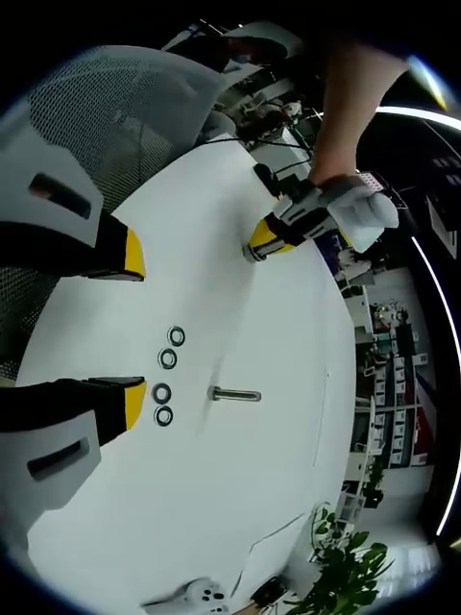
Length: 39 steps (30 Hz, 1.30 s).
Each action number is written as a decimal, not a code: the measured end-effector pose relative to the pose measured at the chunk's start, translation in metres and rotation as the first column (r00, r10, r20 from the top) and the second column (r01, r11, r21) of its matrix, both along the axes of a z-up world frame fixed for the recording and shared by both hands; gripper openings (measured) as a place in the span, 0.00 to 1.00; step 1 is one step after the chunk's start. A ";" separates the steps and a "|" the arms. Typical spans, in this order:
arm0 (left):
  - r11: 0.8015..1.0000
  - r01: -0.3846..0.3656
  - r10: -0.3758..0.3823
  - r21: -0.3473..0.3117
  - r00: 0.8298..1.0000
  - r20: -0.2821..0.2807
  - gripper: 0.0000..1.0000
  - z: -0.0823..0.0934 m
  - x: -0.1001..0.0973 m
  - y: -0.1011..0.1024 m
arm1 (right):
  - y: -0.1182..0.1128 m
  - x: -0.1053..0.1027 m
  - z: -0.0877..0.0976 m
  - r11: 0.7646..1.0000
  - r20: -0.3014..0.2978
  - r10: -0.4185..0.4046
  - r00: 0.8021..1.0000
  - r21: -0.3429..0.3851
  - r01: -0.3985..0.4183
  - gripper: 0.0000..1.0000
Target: Place the washer onto the threaded stud by aligning its center hole with the stud, sliding it down to the base, and recovering from edge contact or off-axis alignment until the washer reaches the visible bottom stop.
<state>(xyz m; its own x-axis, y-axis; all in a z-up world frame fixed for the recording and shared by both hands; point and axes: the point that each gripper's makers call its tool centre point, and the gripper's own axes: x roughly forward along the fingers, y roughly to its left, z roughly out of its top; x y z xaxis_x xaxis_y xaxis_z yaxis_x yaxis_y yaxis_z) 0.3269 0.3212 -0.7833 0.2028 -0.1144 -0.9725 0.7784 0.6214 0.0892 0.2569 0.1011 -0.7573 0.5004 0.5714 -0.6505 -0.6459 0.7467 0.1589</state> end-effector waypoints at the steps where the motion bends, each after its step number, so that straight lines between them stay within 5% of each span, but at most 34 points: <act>1: 1.000 -0.001 0.001 -0.002 1.000 0.000 0.19 0.000 0.001 0.000 | 0.000 0.000 0.000 1.000 0.000 0.000 1.000 0.000 0.000 0.42; 15: 0.998 -0.048 0.048 -0.047 0.999 -0.013 0.21 -0.001 0.000 -0.001 | 0.000 0.000 0.000 1.000 0.006 0.006 1.000 -0.007 -0.006 0.42; 23: 0.996 -0.064 0.066 -0.070 0.997 0.030 0.23 0.007 -0.004 0.003 | 0.001 -0.001 0.000 1.000 0.003 0.008 1.000 -0.006 -0.008 0.42; 34: 0.974 -0.168 0.182 -0.151 0.980 0.085 0.26 0.017 -0.018 0.005 | 0.002 -0.001 0.001 1.000 0.006 0.012 1.000 0.001 -0.012 0.42; 39: 0.945 -0.243 0.271 -0.219 0.956 0.111 0.27 0.025 -0.022 0.006 | 0.002 0.000 0.001 1.000 0.005 0.011 1.000 -0.002 -0.011 0.42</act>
